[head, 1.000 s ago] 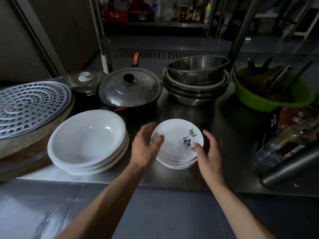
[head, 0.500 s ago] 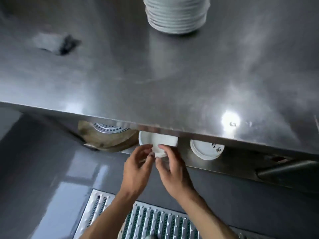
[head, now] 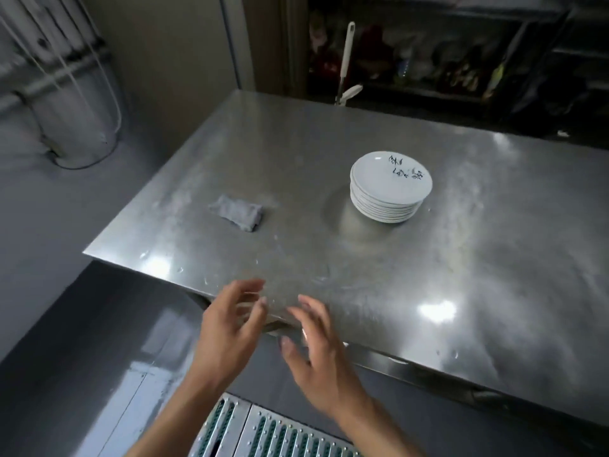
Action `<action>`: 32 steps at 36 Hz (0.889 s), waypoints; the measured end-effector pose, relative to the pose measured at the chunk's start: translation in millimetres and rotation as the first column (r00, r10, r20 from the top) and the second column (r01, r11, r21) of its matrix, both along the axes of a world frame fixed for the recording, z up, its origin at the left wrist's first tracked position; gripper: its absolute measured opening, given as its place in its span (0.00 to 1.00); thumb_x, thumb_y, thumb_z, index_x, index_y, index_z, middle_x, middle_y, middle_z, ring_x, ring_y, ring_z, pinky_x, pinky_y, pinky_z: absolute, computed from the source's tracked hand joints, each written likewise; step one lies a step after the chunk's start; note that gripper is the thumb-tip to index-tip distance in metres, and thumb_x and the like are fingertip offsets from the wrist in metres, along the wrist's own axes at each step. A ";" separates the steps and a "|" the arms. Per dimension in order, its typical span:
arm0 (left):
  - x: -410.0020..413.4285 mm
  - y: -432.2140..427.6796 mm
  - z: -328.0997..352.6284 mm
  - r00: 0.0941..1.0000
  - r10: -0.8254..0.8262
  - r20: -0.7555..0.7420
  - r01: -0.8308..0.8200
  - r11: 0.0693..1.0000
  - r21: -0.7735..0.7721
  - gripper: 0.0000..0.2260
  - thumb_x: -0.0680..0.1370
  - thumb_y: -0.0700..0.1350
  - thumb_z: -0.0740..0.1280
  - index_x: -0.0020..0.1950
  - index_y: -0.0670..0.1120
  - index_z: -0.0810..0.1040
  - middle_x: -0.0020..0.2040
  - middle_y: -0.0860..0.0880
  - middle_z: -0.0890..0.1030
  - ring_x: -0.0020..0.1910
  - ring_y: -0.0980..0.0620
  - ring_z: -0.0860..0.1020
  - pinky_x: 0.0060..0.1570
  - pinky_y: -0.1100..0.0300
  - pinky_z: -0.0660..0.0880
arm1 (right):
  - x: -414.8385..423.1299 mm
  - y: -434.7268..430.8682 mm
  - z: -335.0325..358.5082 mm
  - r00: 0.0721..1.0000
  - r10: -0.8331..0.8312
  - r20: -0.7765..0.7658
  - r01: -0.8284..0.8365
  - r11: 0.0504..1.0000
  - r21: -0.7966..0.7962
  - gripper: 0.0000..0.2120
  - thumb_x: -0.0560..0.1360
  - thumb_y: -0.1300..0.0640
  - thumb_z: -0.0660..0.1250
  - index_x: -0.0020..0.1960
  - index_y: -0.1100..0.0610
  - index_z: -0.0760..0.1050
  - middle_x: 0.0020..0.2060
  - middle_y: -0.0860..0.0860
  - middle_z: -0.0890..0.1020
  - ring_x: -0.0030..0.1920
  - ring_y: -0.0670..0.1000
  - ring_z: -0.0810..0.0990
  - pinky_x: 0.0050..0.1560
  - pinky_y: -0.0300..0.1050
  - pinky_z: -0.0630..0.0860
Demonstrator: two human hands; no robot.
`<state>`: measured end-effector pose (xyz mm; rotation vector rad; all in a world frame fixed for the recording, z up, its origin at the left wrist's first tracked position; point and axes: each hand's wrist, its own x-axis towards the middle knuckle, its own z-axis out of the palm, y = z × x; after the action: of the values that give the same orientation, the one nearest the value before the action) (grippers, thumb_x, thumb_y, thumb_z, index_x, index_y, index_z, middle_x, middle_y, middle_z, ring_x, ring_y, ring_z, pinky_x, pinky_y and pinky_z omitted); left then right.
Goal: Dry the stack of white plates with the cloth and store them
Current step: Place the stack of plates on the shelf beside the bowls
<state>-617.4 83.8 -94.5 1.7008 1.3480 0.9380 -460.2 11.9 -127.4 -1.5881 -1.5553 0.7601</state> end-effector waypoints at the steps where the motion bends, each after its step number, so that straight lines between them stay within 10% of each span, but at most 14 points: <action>1: 7.3 6.7 4.7 1.000 -0.015 0.009 0.015 1.000 -0.002 0.10 0.79 0.41 0.71 0.58 0.52 0.81 0.54 0.55 0.83 0.51 0.59 0.83 0.50 0.64 0.79 | 7.1 6.3 7.6 1.000 -0.021 0.005 0.021 1.000 -0.002 0.25 0.79 0.43 0.59 0.71 0.53 0.71 0.73 0.49 0.65 0.75 0.43 0.62 0.75 0.41 0.61; 13: 117.5 58.7 19.1 0.989 -0.149 0.000 0.149 0.988 -0.033 0.20 0.79 0.42 0.71 0.66 0.62 0.74 0.62 0.54 0.77 0.59 0.65 0.77 0.60 0.60 0.77 | 137.2 60.3 33.6 0.900 -0.432 -0.066 0.434 0.901 0.025 0.20 0.80 0.57 0.67 0.71 0.56 0.71 0.67 0.51 0.70 0.71 0.49 0.68 0.71 0.50 0.68; 26: 230.3 179.2 5.6 0.971 -0.213 -0.105 0.219 0.975 0.047 0.23 0.80 0.43 0.70 0.74 0.56 0.72 0.69 0.53 0.71 0.72 0.54 0.69 0.72 0.47 0.70 | 261.1 176.4 7.7 0.869 -0.489 -0.078 0.491 0.871 0.005 0.28 0.80 0.48 0.66 0.77 0.46 0.62 0.72 0.49 0.62 0.74 0.47 0.61 0.71 0.46 0.66; 32: 249.3 232.1 -13.7 0.958 -0.271 -0.092 0.272 0.962 -0.005 0.23 0.78 0.56 0.69 0.72 0.65 0.71 0.67 0.67 0.67 0.71 0.62 0.68 0.72 0.52 0.69 | 294.4 217.1 -4.6 0.857 -0.498 -0.133 0.489 0.867 -0.093 0.32 0.75 0.37 0.60 0.78 0.41 0.57 0.70 0.41 0.60 0.64 0.23 0.55 0.66 0.34 0.59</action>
<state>-368.2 315.9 -108.2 1.8971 1.1308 0.7156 -165.8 229.0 -131.9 -1.8200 -0.9539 0.6194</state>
